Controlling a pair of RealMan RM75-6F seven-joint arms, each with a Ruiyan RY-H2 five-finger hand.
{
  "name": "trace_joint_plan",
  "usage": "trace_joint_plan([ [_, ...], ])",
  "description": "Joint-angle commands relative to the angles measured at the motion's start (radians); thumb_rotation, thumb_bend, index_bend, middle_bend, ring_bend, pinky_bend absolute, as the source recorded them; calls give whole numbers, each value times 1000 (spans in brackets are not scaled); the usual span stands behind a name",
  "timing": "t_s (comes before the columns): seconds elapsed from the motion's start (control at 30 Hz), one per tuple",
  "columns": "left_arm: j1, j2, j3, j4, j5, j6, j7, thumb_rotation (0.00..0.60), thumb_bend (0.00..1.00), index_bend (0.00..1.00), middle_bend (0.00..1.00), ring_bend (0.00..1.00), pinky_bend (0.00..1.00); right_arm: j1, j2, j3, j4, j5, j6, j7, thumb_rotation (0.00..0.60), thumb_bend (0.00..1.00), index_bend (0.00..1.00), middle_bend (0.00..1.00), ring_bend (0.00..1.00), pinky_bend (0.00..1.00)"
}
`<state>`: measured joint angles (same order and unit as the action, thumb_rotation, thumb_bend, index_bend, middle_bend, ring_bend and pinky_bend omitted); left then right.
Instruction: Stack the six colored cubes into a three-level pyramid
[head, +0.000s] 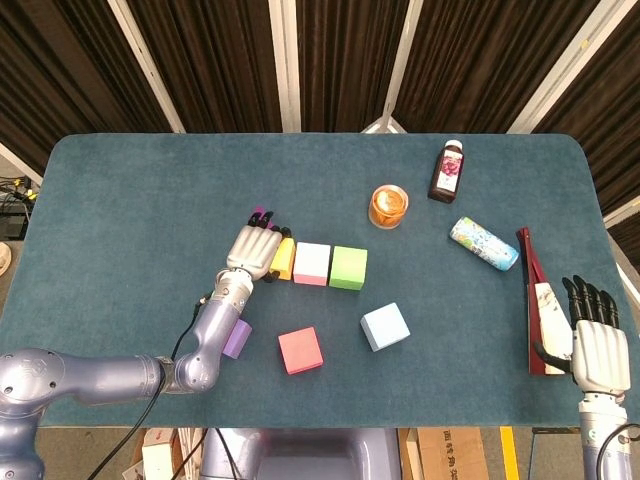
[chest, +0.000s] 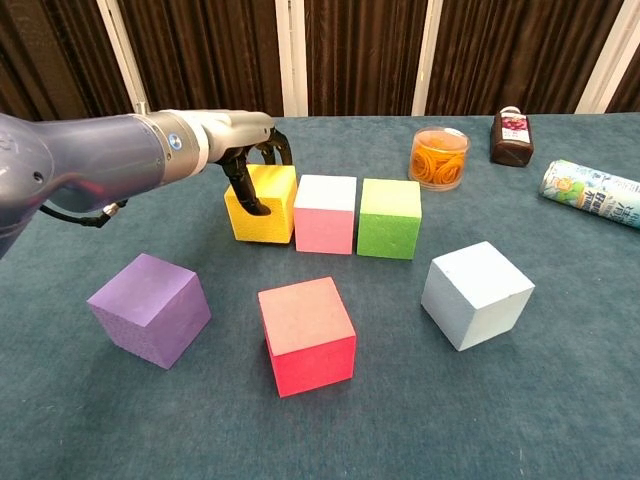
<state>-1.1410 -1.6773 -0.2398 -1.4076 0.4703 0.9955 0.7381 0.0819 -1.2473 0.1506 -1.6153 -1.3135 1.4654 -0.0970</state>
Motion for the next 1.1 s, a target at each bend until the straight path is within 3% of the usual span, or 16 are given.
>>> trace_joint_plan([
  [0.03,0,-4,-1,1,4,2,-1,600,353,250,278,0,0,-1,0,1,-1,-1,2,-1,600,198,70,65,21,0],
  [1.1,-7,-53,-15,23,-1,18,32,600,340,239,260,0,0,-5,11,5,-14,16,-5,8,600,198,70,65,21,0],
])
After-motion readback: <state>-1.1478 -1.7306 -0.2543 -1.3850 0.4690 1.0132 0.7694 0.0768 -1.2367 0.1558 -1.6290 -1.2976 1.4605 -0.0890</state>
